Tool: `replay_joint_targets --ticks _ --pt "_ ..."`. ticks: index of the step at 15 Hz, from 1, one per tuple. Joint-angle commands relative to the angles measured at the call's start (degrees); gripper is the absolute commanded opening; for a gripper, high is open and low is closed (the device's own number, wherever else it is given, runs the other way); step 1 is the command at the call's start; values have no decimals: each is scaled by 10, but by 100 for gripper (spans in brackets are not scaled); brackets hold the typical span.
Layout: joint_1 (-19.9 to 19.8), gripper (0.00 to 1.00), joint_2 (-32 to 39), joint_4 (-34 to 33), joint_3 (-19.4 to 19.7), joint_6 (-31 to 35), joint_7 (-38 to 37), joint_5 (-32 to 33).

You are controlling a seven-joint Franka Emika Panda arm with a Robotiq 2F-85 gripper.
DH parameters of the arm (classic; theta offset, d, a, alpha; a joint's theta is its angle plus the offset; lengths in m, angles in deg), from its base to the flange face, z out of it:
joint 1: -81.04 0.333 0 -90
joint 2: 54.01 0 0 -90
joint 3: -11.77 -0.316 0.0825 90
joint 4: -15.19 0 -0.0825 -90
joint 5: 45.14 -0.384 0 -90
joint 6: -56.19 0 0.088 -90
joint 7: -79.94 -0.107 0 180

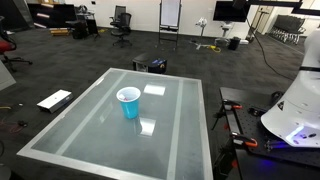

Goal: Put the marker on the table

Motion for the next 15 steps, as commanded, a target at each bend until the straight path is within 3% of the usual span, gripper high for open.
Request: replay_joint_targets --ticks 1,8,15 --pt "5 100 7 -5 7 15 4 0" --pt "22 100 65 -1 8 104 16 -11" --pt "35 100 192 -12 15 248 41 -11"
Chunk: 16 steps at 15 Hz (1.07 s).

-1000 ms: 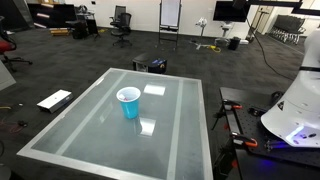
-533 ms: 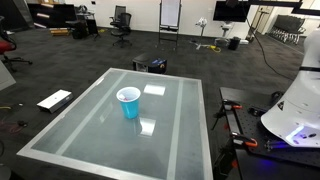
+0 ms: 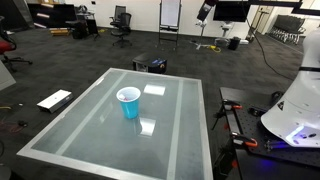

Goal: Put the marker on the table

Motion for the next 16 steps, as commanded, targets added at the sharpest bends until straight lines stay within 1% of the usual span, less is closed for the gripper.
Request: replay_joint_targets --ticks 1,4,8,10,15,16 --pt "8 100 80 -19 11 66 30 -5" --pt "15 100 138 -27 19 116 49 -12" --pt "33 100 205 -41 31 156 88 -34" --pt "44 100 238 -49 36 168 111 -58" --pt "51 100 312 -72 34 164 157 -88" --pt "41 100 278 -52 25 156 130 -71"
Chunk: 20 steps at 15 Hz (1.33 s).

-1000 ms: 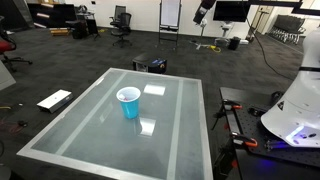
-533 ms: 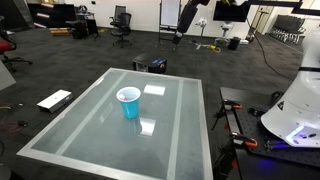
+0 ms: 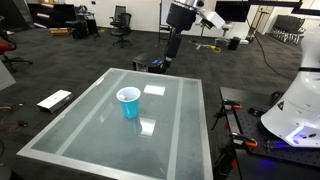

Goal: Put the marker on the table

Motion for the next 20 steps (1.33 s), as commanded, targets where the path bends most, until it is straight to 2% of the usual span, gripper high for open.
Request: replay_joint_targets --ticks 1,9,17,18,20 --pt "0 100 12 -5 -1 -1 4 -1" --pt "0 100 32 -18 -1 -1 8 -2" --pt "-4 100 87 -19 -14 108 -25 50" --pt "-3 99 95 -20 -15 115 -28 52" --pt "-4 86 108 -23 -14 124 -31 54"
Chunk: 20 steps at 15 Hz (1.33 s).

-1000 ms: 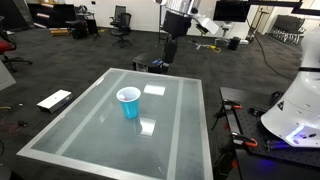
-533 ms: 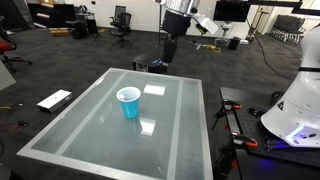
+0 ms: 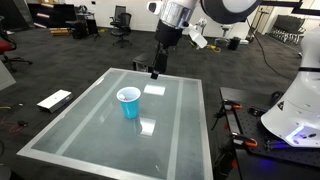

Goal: Put the marker on the table

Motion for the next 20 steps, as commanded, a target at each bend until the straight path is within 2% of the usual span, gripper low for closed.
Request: replay_joint_targets --ticks 1,3,9,14,20 --pt "-4 80 24 -7 -5 23 -25 15" --pt "-4 72 34 -11 -4 25 -34 16" --pt "-3 70 75 -37 -3 30 -35 10" --pt "-5 54 122 -75 -2 31 -32 7" --pt "-8 51 173 -119 -2 30 -28 1"
